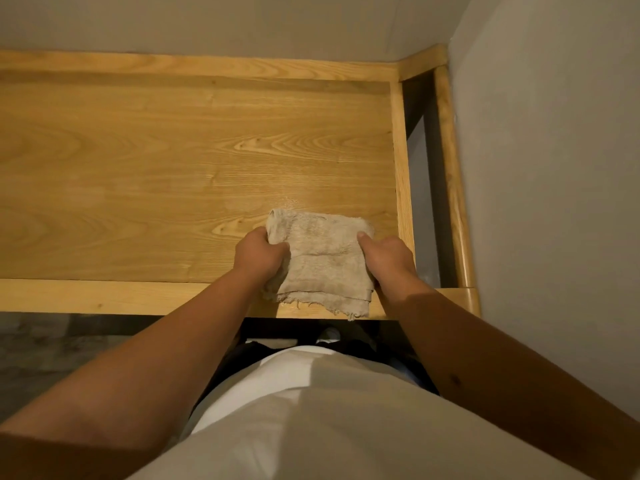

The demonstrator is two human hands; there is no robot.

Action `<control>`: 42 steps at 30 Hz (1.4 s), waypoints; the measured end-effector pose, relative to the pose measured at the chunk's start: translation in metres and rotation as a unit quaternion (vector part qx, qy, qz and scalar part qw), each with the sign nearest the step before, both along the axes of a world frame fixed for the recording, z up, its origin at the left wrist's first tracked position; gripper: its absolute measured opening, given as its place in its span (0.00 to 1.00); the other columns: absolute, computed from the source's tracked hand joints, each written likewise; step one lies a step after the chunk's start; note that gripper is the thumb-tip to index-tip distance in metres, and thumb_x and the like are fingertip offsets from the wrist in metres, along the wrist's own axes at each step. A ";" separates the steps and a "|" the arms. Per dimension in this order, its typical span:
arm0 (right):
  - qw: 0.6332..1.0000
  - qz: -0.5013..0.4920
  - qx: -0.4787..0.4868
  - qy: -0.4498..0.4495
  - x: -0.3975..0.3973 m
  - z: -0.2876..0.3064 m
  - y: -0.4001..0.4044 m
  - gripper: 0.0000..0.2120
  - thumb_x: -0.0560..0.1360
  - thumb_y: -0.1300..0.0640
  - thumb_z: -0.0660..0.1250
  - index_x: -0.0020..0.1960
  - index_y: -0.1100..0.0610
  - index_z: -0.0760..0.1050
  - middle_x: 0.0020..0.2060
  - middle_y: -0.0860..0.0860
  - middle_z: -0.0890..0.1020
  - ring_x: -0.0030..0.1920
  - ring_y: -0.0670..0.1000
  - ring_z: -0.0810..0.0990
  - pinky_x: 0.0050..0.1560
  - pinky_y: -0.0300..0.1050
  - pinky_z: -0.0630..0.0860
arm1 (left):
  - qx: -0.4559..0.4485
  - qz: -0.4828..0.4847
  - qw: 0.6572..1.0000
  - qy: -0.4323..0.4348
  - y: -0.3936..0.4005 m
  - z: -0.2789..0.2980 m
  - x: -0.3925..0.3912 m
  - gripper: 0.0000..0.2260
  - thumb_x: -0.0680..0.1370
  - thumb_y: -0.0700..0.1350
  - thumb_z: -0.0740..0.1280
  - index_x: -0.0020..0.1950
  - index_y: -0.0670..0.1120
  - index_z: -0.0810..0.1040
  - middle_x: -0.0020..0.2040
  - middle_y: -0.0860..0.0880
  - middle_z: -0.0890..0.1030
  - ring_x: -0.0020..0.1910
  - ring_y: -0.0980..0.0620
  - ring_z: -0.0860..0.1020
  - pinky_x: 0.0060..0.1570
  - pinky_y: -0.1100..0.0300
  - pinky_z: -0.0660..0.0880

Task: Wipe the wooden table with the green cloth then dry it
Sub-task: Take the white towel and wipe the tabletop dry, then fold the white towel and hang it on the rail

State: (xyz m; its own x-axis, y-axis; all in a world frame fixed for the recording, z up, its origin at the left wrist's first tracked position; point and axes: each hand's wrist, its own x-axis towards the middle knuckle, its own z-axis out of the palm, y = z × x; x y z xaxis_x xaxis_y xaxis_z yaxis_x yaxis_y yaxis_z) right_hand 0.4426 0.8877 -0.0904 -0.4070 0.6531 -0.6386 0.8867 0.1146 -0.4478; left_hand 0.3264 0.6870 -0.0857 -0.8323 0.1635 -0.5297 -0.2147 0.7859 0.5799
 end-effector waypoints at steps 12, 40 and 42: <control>0.997 -0.004 -0.053 0.059 0.020 -0.003 -0.019 0.14 0.74 0.44 0.71 0.48 0.55 0.76 0.42 0.49 0.80 0.43 0.53 0.80 0.41 0.48 0.77 | 0.030 0.046 0.997 -0.059 0.003 0.003 -0.002 0.09 0.73 0.41 0.68 0.52 0.48 0.74 0.41 0.49 0.79 0.39 0.47 0.79 0.29 0.59 0.72; 0.879 0.078 -0.416 0.217 -0.041 0.050 -0.150 0.26 0.78 0.72 0.62 0.70 0.50 0.69 0.59 0.55 0.83 0.53 0.53 0.85 0.43 0.47 0.82 | 0.184 0.184 0.965 0.026 -0.195 0.073 0.027 0.05 0.80 0.51 0.67 0.55 0.56 0.76 0.47 0.52 0.84 0.46 0.52 0.83 0.43 0.57 0.77; 0.871 0.105 -0.430 0.215 -0.051 0.058 -0.181 0.26 0.78 0.72 0.62 0.70 0.48 0.69 0.58 0.55 0.83 0.54 0.55 0.84 0.46 0.51 0.83 | 0.204 0.220 0.953 0.043 -0.228 0.077 0.033 0.05 0.80 0.50 0.67 0.55 0.60 0.77 0.47 0.57 0.85 0.46 0.58 0.83 0.45 0.59 0.76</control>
